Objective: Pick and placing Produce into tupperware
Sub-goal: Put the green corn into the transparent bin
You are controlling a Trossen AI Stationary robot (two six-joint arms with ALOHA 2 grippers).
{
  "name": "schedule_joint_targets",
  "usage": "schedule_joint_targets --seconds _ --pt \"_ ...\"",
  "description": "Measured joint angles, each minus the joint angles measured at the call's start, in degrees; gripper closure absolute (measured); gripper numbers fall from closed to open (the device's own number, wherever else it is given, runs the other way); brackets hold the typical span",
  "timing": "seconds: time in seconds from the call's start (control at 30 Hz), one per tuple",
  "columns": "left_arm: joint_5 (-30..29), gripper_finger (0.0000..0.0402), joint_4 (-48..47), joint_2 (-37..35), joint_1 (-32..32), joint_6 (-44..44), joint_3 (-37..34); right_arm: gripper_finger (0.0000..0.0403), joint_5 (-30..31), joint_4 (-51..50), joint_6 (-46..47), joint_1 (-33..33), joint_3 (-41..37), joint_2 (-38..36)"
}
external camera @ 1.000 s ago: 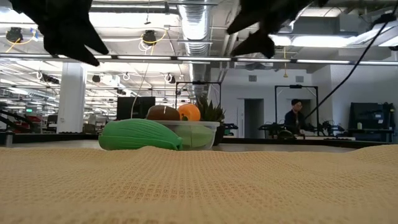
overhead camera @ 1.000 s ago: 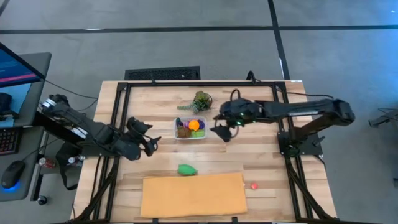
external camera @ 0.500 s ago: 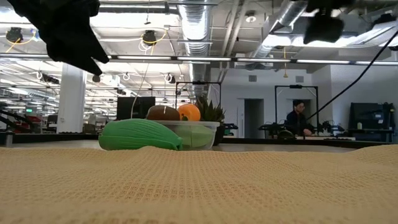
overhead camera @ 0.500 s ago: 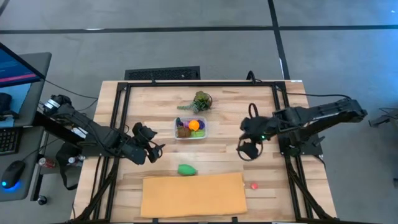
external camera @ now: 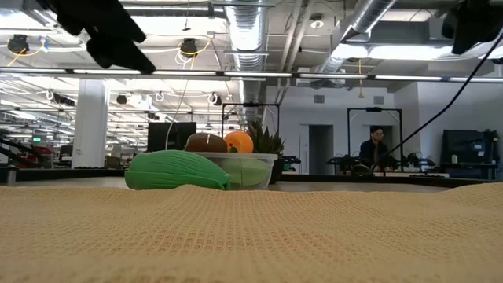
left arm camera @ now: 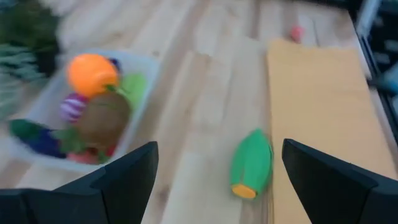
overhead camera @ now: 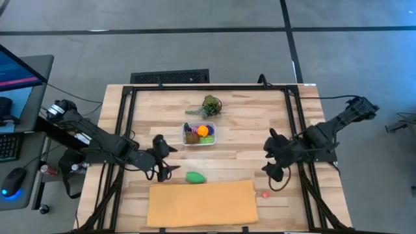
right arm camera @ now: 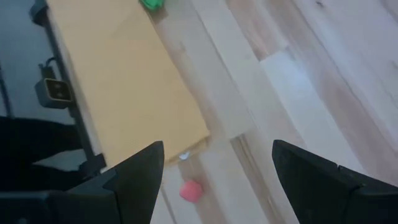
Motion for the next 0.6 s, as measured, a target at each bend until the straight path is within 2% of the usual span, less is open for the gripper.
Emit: schedule_joint_targets --seconds 0.13,0.33,0.6 --pt "6.8 0.0070 4.1 4.7 1.8 4.9 0.0 0.0111 4.4 -2.7 5.1 4.3 0.0 0.0" --pt "15.0 0.0070 10.1 12.5 4.2 7.3 0.0 0.0112 8.4 -5.8 13.5 10.3 0.0 0.0" --pt "20.8 0.0070 12.9 21.1 4.9 9.2 2.9 0.0112 11.2 -8.5 23.8 17.8 0.0 0.0"
